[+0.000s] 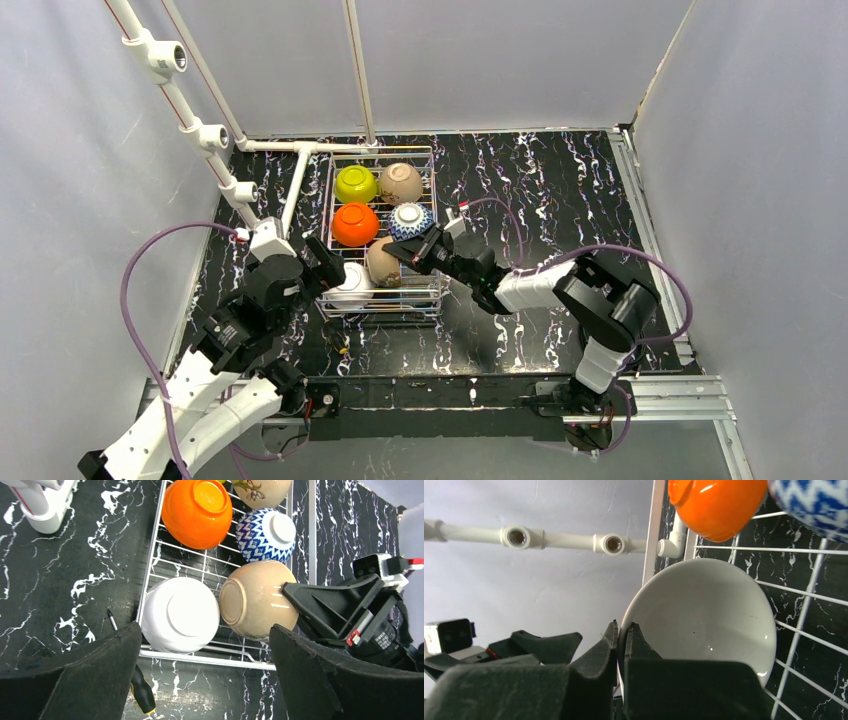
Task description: Load the bowls into the dish rack
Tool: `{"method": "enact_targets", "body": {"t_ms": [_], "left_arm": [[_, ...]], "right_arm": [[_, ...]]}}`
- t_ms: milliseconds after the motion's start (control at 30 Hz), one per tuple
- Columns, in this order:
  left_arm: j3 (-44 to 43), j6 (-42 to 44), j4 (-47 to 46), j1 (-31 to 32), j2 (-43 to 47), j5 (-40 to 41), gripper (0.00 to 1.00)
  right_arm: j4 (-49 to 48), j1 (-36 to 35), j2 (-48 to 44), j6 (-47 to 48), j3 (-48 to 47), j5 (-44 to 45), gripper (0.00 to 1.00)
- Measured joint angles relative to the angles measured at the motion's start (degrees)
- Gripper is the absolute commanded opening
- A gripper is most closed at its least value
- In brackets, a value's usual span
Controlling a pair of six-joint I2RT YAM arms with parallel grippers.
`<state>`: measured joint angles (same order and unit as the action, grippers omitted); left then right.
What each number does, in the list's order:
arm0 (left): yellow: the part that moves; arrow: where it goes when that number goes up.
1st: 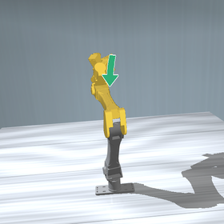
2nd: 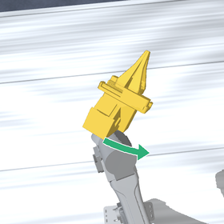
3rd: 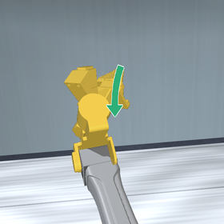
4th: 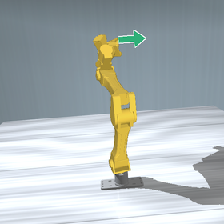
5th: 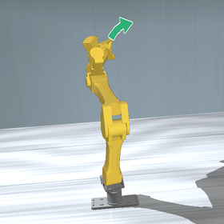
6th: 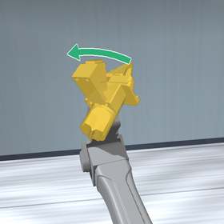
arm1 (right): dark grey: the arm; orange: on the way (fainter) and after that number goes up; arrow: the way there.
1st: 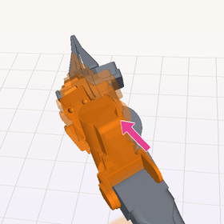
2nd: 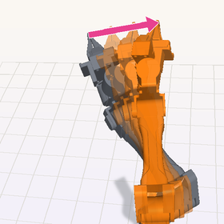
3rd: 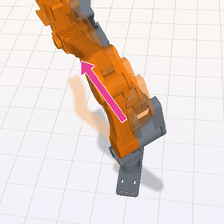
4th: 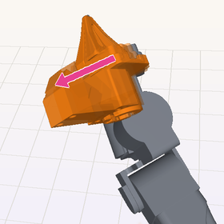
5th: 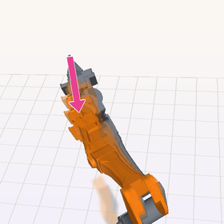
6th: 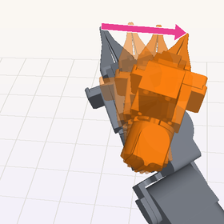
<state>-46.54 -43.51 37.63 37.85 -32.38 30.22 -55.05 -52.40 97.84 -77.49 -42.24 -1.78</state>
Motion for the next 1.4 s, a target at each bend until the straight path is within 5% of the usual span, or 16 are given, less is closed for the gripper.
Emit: {"method": "enact_targets", "body": {"t_ms": [300, 567, 800, 1267, 1400], "left_arm": [[2.71, 1.11, -4.66, 0.0, -1.09, -6.93, 0.95], [2.95, 1.27, -8.04, 0.0, -7.85, -10.23, 0.96], [2.95, 1.46, -10.78, 0.0, -14.05, -13.9, 0.96], [2.93, 1.99, -14.58, 0.0, -19.06, -16.72, 0.95], [2.84, 2.43, -15.1, 0.0, -20.41, -17.29, 0.95]], "right_arm": [[-18.38, 1.2, 8.61, -10.64, 3.58, 0.98, 0.01], [-23.32, 1.42, 8.96, -14.29, 7.37, 1.66, 0.08], [-22.43, 2.29, 6.32, -13.97, 9.86, 1.6, 0.25], [-18.16, 2.75, 4.11, -11.8, 10.88, 2.71, 0.3], [-13.09, 3.41, 1.01, -10.08, 11.39, 3.78, 0.42]]}}
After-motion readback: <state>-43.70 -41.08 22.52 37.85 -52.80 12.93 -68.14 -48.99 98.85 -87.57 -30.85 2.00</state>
